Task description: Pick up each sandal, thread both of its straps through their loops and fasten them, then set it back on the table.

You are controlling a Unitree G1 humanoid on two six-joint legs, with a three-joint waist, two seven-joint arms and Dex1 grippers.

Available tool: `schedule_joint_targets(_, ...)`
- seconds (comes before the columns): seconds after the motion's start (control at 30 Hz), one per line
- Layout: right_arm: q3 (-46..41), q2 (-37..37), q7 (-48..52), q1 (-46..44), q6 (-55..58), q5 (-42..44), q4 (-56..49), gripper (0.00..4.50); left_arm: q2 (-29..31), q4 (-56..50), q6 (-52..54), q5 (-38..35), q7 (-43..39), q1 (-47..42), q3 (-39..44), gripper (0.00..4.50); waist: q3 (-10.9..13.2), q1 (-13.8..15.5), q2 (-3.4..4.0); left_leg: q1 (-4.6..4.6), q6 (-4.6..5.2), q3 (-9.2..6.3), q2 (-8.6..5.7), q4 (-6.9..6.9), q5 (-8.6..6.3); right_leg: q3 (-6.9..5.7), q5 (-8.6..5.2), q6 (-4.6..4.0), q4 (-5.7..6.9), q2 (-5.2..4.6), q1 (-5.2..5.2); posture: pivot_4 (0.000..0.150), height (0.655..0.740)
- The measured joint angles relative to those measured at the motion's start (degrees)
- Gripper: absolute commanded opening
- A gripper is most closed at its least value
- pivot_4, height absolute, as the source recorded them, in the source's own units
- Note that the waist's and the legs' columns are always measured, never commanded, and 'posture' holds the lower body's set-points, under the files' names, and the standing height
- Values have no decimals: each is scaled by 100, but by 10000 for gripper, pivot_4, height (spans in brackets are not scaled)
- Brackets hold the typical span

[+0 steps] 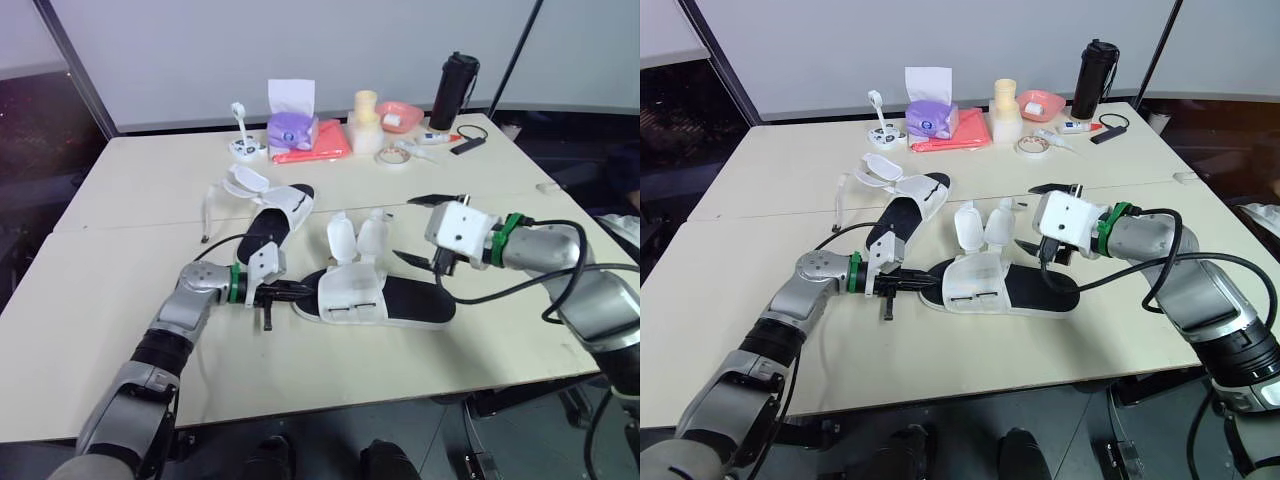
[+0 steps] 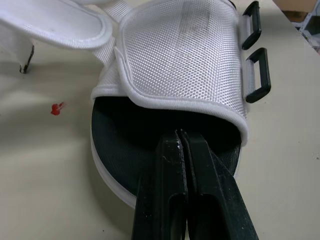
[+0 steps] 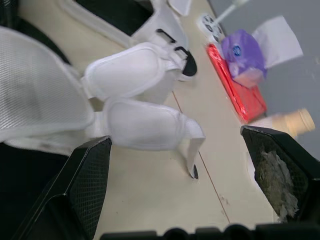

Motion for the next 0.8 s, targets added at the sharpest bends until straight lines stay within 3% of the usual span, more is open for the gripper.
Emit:
schedule_joint_targets(0.23, -433, 585, -69, 87, 1584, 358, -103, 45000, -459, 261, -28, 48, 180, -39, -10, 388, 0, 81, -1, 0, 0, 0, 0, 0, 1, 0, 0, 0, 3, 0, -3, 1500, 7400)
schedule_joint_targets(0.57, -742, 1253, -151, -84, 2562, 739, -109, 45000, -790, 953, -587, 284, 266, -262, -5, 388, -3, 124, -5, 0, 1, 0, -4, 7, 5, -12, 1, 0, 3, -2, 9, 1500, 7400)
schedule_joint_targets(0.8, -1774, 2622, -845, -671, 4695, 1848, 357, 45000, -933, 1261, -959, 430, 347, -330, -9, 388, -10, 126, -4, 2, 1, -25, -6, 5, 14, -14, 2, -1, 11, -5, 9, 1500, 7400)
